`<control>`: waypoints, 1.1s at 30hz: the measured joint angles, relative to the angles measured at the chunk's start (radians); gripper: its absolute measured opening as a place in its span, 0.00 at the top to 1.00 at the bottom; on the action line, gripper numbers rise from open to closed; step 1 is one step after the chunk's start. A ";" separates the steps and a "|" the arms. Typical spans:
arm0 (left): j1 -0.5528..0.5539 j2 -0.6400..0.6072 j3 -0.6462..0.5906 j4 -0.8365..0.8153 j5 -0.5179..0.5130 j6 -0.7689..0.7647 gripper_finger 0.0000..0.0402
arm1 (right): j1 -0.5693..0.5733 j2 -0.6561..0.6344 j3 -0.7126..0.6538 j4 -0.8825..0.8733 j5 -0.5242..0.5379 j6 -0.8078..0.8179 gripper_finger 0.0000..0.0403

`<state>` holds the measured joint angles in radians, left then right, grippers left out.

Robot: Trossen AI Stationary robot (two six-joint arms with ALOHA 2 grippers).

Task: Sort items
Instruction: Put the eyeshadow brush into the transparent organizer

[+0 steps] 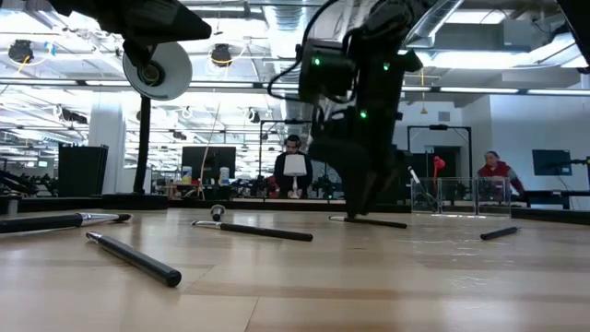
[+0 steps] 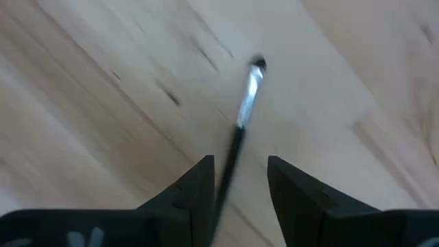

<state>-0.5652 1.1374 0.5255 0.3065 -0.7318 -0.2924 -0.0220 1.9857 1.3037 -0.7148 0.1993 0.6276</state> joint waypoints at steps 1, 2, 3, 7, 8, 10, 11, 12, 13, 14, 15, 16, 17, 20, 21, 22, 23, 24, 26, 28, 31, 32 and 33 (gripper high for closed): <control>0.000 0.000 0.000 0.000 0.000 0.000 0.98 | -0.002 -0.002 0.000 0.003 0.000 -0.002 0.70; 0.000 0.000 0.000 0.000 0.000 0.000 0.98 | -0.008 -0.005 -0.001 -0.002 -0.001 -0.008 0.70; 0.000 0.000 0.000 0.000 0.000 0.000 0.98 | -0.013 -0.007 -0.002 -0.001 -0.004 -0.009 0.71; 0.000 0.000 0.000 0.000 0.000 0.000 0.98 | -0.032 0.001 -0.001 0.043 -0.040 -0.027 0.73; 0.000 0.000 0.000 0.000 0.000 0.000 0.98 | -0.035 0.012 0.000 0.062 -0.042 -0.034 0.74; 0.000 0.000 0.000 0.000 0.000 0.000 0.98 | -0.036 0.029 0.000 0.068 -0.044 -0.046 0.75; 0.000 0.000 0.000 0.000 0.000 0.000 0.98 | -0.040 0.037 0.003 0.070 -0.044 -0.050 0.75; 0.000 0.000 0.000 0.000 0.000 0.000 0.98 | -0.040 0.041 0.005 0.068 -0.043 -0.051 0.76; 0.000 0.000 0.000 0.000 0.000 0.000 0.98 | -0.042 0.045 0.005 0.065 -0.043 -0.052 0.76; 0.000 0.000 0.000 0.000 0.000 0.000 0.98 | -0.044 0.055 0.005 0.064 -0.045 -0.052 0.77; 0.000 0.000 0.000 0.000 0.000 0.000 0.98 | -0.046 0.057 0.005 0.061 -0.047 -0.054 0.78; 0.000 0.000 0.000 0.000 0.000 0.000 0.98 | -0.047 0.057 0.005 0.059 -0.050 -0.059 0.78; 0.000 0.000 0.000 0.000 0.000 0.000 0.98 | -0.050 0.057 0.005 0.058 -0.057 -0.065 0.79; 0.000 0.000 0.000 0.000 0.000 0.000 0.98 | -0.064 0.058 0.005 0.053 -0.077 -0.080 0.84; 0.000 0.000 0.000 0.000 0.000 0.000 0.98 | -0.069 0.059 0.005 0.051 -0.084 -0.083 0.85; 0.000 0.000 0.000 0.000 0.000 0.000 0.98 | -0.075 0.059 0.005 0.049 -0.096 -0.088 0.87; 0.000 0.000 0.000 0.000 0.000 0.000 0.98 | -0.082 0.059 0.005 0.047 -0.115 -0.090 0.88; 0.000 0.000 0.000 0.000 0.000 0.000 0.98 | -0.087 0.059 0.005 0.045 -0.133 -0.090 0.90; 0.000 0.000 0.000 0.000 0.000 0.000 0.98 | -0.089 0.059 0.005 0.042 -0.148 -0.096 0.94; 0.000 0.000 0.000 0.000 0.000 -0.001 0.98 | -0.089 0.059 0.004 0.039 -0.143 -0.112 0.98; 0.000 0.000 0.000 0.000 0.000 -0.003 0.98 | -0.088 0.059 0.004 0.030 -0.142 -0.123 0.98; 0.000 0.000 0.000 0.000 0.000 -0.004 0.98 | -0.088 0.059 0.005 0.024 -0.143 -0.128 0.97; 0.000 0.000 0.000 0.000 0.000 -0.004 0.98 | -0.088 0.059 0.005 0.019 -0.144 -0.132 0.97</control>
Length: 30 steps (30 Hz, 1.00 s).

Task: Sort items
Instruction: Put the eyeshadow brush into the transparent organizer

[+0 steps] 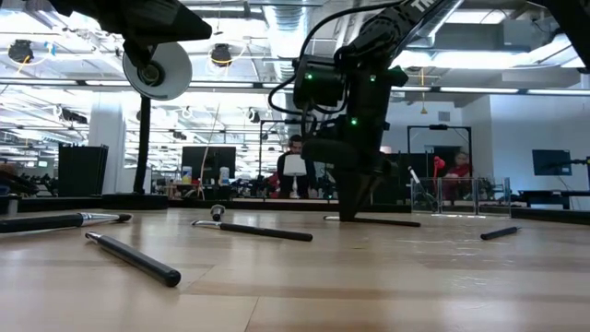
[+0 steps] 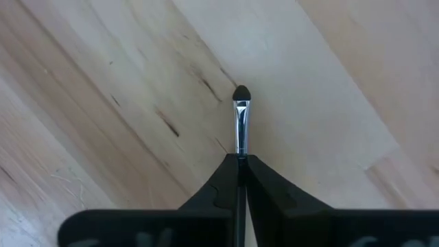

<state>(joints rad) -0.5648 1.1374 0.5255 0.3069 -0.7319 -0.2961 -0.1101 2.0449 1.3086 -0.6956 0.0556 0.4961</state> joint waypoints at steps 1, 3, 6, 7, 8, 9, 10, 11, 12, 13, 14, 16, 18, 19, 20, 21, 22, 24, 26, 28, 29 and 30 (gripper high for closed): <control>0.000 0.000 0.000 0.000 0.000 0.000 0.98 | 0.000 0.000 0.000 -0.005 0.000 -0.006 0.97; 0.000 0.000 0.000 0.000 0.000 0.000 0.98 | 0.004 -0.011 -0.001 -0.011 0.000 -0.025 0.97; 0.000 0.000 0.000 0.000 0.000 0.000 0.98 | 0.008 -0.043 -0.009 -0.024 -0.002 -0.042 0.99; 0.000 0.000 0.000 0.000 0.000 0.000 0.98 | 0.010 -0.058 -0.014 -0.045 -0.004 -0.048 0.99; 0.000 0.000 0.000 0.000 0.000 0.000 0.98 | 0.012 -0.073 -0.018 -0.067 -0.004 -0.052 0.99; 0.000 0.000 0.000 0.000 0.000 0.000 0.98 | 0.012 -0.091 -0.019 -0.059 -0.003 -0.052 0.99; 0.000 0.000 0.000 0.000 0.000 0.000 0.98 | 0.012 -0.111 -0.014 -0.052 -0.002 -0.053 0.99; 0.000 0.000 0.000 0.000 0.000 0.000 0.98 | 0.012 -0.136 -0.012 -0.047 -0.001 -0.056 0.99; 0.000 0.000 0.000 0.000 0.000 0.000 0.98 | 0.012 -0.160 -0.011 -0.047 0.002 -0.060 0.99; -0.001 0.000 0.000 0.000 0.000 -0.001 0.98 | 0.012 -0.175 -0.011 -0.046 0.011 -0.062 0.99; -0.003 0.000 0.000 0.000 0.000 -0.005 0.98 | 0.012 -0.188 -0.011 -0.041 0.017 -0.062 0.99; -0.009 0.000 0.000 0.000 0.000 -0.008 0.98 | 0.012 -0.221 -0.012 -0.046 0.030 -0.065 0.99; -0.017 0.000 0.000 0.000 0.001 -0.009 0.98 | 0.014 -0.264 -0.011 -0.039 0.059 -0.078 1.00; -0.021 0.000 0.000 0.000 0.001 -0.009 0.98 | 0.014 -0.283 -0.016 -0.032 0.076 -0.083 1.00; -0.025 0.000 0.000 0.000 0.001 -0.015 0.98 | 0.014 -0.304 -0.027 -0.023 0.091 -0.085 1.00; -0.026 0.000 0.000 0.000 0.001 -0.021 0.98 | 0.014 -0.322 -0.038 -0.017 0.108 -0.085 1.00; -0.029 0.000 0.000 0.000 0.001 -0.025 0.98 | 0.014 -0.341 -0.050 -0.002 0.120 -0.085 1.00; -0.032 0.000 0.000 0.000 0.001 -0.031 0.98 | 0.019 -0.384 -0.092 0.056 0.135 -0.084 1.00; -0.032 0.000 0.000 0.000 0.001 -0.036 0.98 | 0.026 -0.429 -0.153 0.132 0.158 -0.082 1.00; -0.032 0.000 0.000 0.000 0.001 -0.051 0.98 | 0.032 -0.473 -0.232 0.208 0.193 -0.081 1.00; -0.032 0.000 0.000 0.000 0.001 -0.054 0.98 | 0.032 -0.496 -0.272 0.256 0.209 -0.081 1.00; -0.032 0.000 0.000 0.000 0.001 -0.057 0.98 | 0.032 -0.523 -0.316 0.307 0.223 -0.080 1.00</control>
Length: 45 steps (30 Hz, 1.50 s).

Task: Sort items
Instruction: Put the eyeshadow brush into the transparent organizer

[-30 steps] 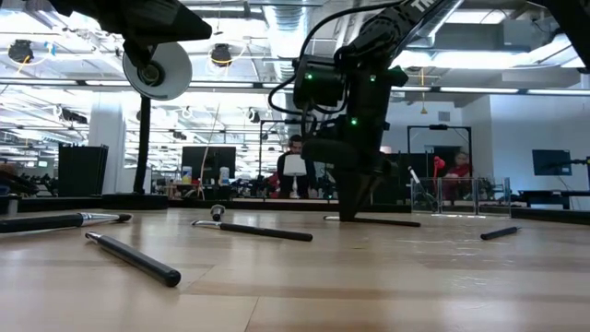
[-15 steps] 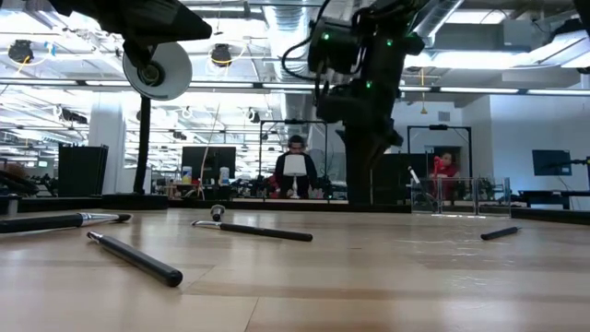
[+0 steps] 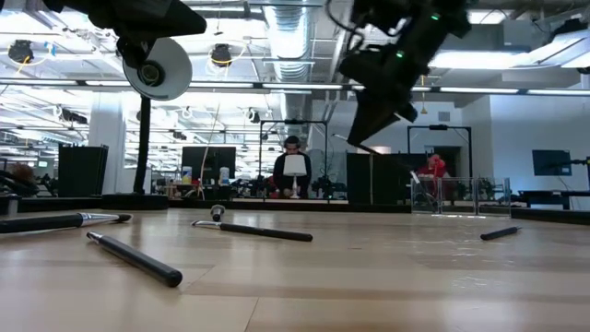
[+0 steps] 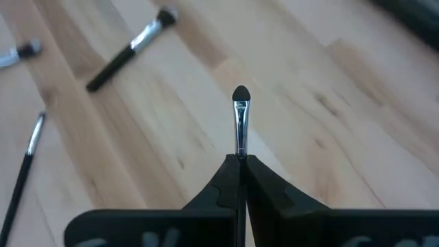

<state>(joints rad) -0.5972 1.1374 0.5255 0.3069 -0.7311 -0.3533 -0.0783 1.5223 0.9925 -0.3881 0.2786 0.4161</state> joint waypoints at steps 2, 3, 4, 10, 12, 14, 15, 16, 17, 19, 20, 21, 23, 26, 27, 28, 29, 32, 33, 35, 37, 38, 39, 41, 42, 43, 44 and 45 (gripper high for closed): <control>0.000 0.000 0.000 0.000 0.000 -0.004 0.98 | -0.009 -0.050 -0.083 0.110 0.025 0.001 1.00; -0.002 0.000 0.000 0.000 0.000 -0.004 0.98 | -0.016 -0.073 -0.121 0.161 0.038 0.001 1.00; -0.006 0.000 0.000 0.000 -0.001 -0.004 0.98 | -0.025 -0.098 -0.162 0.211 0.050 -0.002 1.00; -0.013 0.000 0.000 0.000 0.000 -0.004 0.98 | -0.108 -0.232 -0.329 0.387 0.139 -0.041 1.00; -0.013 0.000 0.000 0.000 0.000 -0.004 0.98 | -0.140 -0.271 -0.363 0.426 0.176 -0.067 1.00; -0.013 0.000 0.000 0.001 0.000 -0.002 0.98 | -0.173 -0.311 -0.394 0.468 0.213 -0.095 1.00; -0.013 0.000 0.000 0.000 -0.001 0.002 0.98 | -0.191 -0.328 -0.406 0.492 0.228 -0.113 1.00; -0.012 0.000 0.000 0.000 0.000 0.006 0.98 | -0.208 -0.344 -0.418 0.519 0.244 -0.133 1.00; -0.012 0.000 0.000 0.000 0.000 0.007 0.98 | -0.227 -0.359 -0.432 0.552 0.258 -0.154 1.00; -0.009 0.000 0.000 0.001 0.000 0.012 0.98 | -0.269 -0.387 -0.460 0.623 0.282 -0.186 1.00; -0.006 0.000 0.000 0.001 -0.001 0.013 0.98 | -0.293 -0.396 -0.470 0.651 0.291 -0.202 1.00; -0.002 0.000 0.000 0.001 -0.001 0.018 0.98 | -0.320 -0.401 -0.479 0.675 0.297 -0.213 1.00; 0.008 0.000 0.000 0.003 -0.001 0.030 0.98 | -0.376 -0.406 -0.495 0.713 0.297 -0.233 1.00; 0.027 0.000 0.000 0.005 -0.001 0.040 0.98 | -0.458 -0.405 -0.517 0.753 0.288 -0.239 1.00; 0.034 0.000 0.000 0.005 -0.001 0.042 0.98 | -0.481 -0.405 -0.523 0.764 0.279 -0.241 1.00; 0.040 0.000 0.000 0.005 -0.001 0.049 0.98 | -0.502 -0.405 -0.527 0.775 0.274 -0.241 1.00; 0.046 0.000 0.000 0.005 -0.002 0.057 0.98 | -0.521 -0.405 -0.530 0.782 0.271 -0.243 1.00; 0.058 0.000 0.000 0.005 -0.001 0.066 0.98 | -0.561 -0.405 -0.530 0.803 0.271 -0.268 1.00; 0.062 0.000 0.000 0.005 -0.001 0.068 0.98 | -0.573 -0.405 -0.530 0.808 0.270 -0.268 1.00; 0.071 0.000 0.000 0.005 -0.001 0.068 0.98 | -0.592 -0.402 -0.530 0.819 0.270 -0.278 1.00; 0.076 0.000 0.000 0.005 -0.001 0.063 0.98 | -0.606 -0.389 -0.530 0.838 0.270 -0.294 1.00; 0.076 0.000 0.000 0.005 -0.001 0.060 0.98 | -0.614 -0.379 -0.530 0.842 0.270 -0.294 1.00; 0.076 0.000 0.000 0.006 -0.001 0.060 0.98 | -0.621 -0.367 -0.530 0.849 0.269 -0.295 1.00; 0.075 0.000 0.000 0.007 -0.001 0.057 0.98 | -0.629 -0.336 -0.530 0.869 0.269 -0.297 1.00; 0.072 0.000 0.000 0.007 -0.001 0.056 0.98 | -0.633 -0.317 -0.530 0.883 0.269 -0.297 1.00; 0.072 0.000 0.000 0.007 -0.001 0.053 0.98 | -0.638 -0.297 -0.530 0.902 0.269 -0.297 1.00; 0.072 0.000 0.000 0.008 -0.001 0.052 0.98 | -0.640 -0.277 -0.530 0.924 0.269 -0.297 1.00; 0.072 0.000 0.000 0.008 -0.001 0.051 0.98 | -0.644 -0.256 -0.530 0.948 0.270 -0.297 1.00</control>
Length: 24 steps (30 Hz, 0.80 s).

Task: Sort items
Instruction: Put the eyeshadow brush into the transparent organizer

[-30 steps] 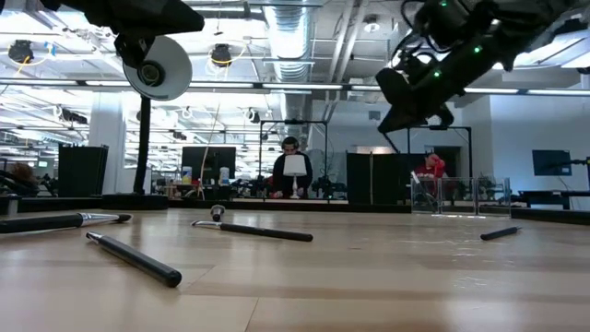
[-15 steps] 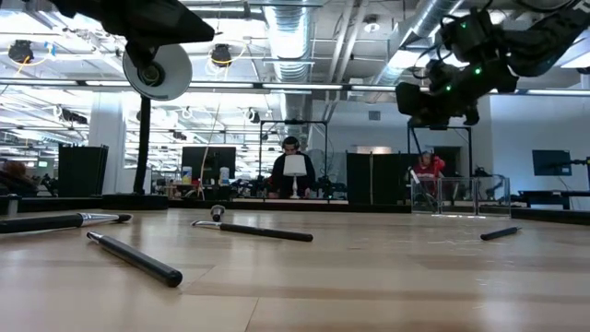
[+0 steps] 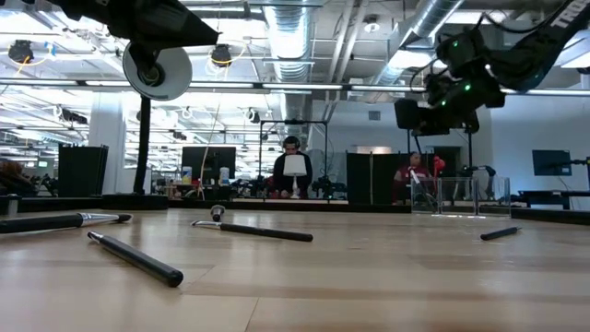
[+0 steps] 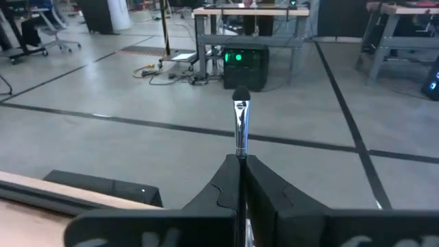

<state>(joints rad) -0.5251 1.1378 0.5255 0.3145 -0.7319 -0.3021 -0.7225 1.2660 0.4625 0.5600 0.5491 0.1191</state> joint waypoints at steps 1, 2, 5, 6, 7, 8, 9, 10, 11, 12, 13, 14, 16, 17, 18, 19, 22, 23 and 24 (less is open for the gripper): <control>0.000 0.000 0.000 0.000 0.000 -0.001 0.98 | -0.003 0.018 0.000 0.023 0.002 0.000 1.00; 0.000 0.000 0.000 0.000 0.000 -0.002 0.98 | -0.007 0.035 0.000 0.048 0.006 0.000 1.00; 0.000 0.000 0.000 0.000 0.001 -0.002 0.98 | -0.016 0.080 0.000 0.109 0.022 -0.010 1.00; 0.000 0.000 0.000 0.000 0.004 -0.002 0.98 | -0.018 0.093 0.000 0.119 0.030 -0.014 1.00; 0.000 0.000 0.000 0.000 0.007 -0.002 0.98 | -0.021 0.103 0.000 0.122 0.034 -0.014 1.00; 0.000 0.000 0.000 0.000 0.007 -0.002 0.98 | -0.023 0.113 0.000 0.122 0.034 -0.014 1.00; 0.000 0.000 0.000 0.000 0.007 -0.002 0.98 | -0.025 0.124 0.000 0.122 0.034 -0.014 1.00; 0.000 0.000 0.000 0.000 0.007 -0.002 0.98 | -0.026 0.133 0.000 0.121 0.034 -0.014 1.00; 0.000 0.000 0.000 0.000 0.007 -0.002 0.98 | -0.026 0.143 0.000 0.122 0.034 -0.011 1.00; 0.000 0.000 0.000 0.000 0.007 -0.002 0.98 | -0.027 0.152 0.000 0.121 0.034 -0.003 1.00; 0.000 0.000 0.000 0.000 0.007 -0.002 0.98 | -0.026 0.160 0.000 0.118 0.034 0.008 1.00; 0.000 0.000 0.000 0.000 0.007 -0.002 0.98 | -0.027 0.168 0.000 0.118 0.034 0.015 1.00; 0.000 0.000 0.000 0.000 0.007 -0.002 0.98 | -0.026 0.183 0.000 0.115 0.034 0.030 1.00; 0.000 0.000 0.000 0.000 0.007 -0.002 0.98 | -0.026 0.190 0.000 0.110 0.035 0.036 0.99; 0.000 0.000 0.000 0.000 0.007 -0.002 0.98 | -0.026 0.197 0.000 0.107 0.034 0.041 0.99; 0.000 0.000 0.000 0.000 0.007 -0.002 0.98 | -0.026 0.205 0.000 0.099 0.035 0.050 0.98; 0.000 0.000 0.000 0.000 0.015 -0.003 0.98 | -0.026 0.224 0.000 0.085 0.035 0.080 0.96; 0.000 0.000 0.000 0.000 0.023 -0.008 0.98 | -0.026 0.228 0.000 0.082 0.034 0.089 0.95; 0.000 0.000 0.000 0.000 0.028 -0.013 0.98 | -0.026 0.229 0.000 0.074 0.034 0.095 0.95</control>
<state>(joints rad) -0.5255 1.1378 0.5255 0.3145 -0.7038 -0.3152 -0.7486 1.4948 0.4628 0.6337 0.5832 0.2140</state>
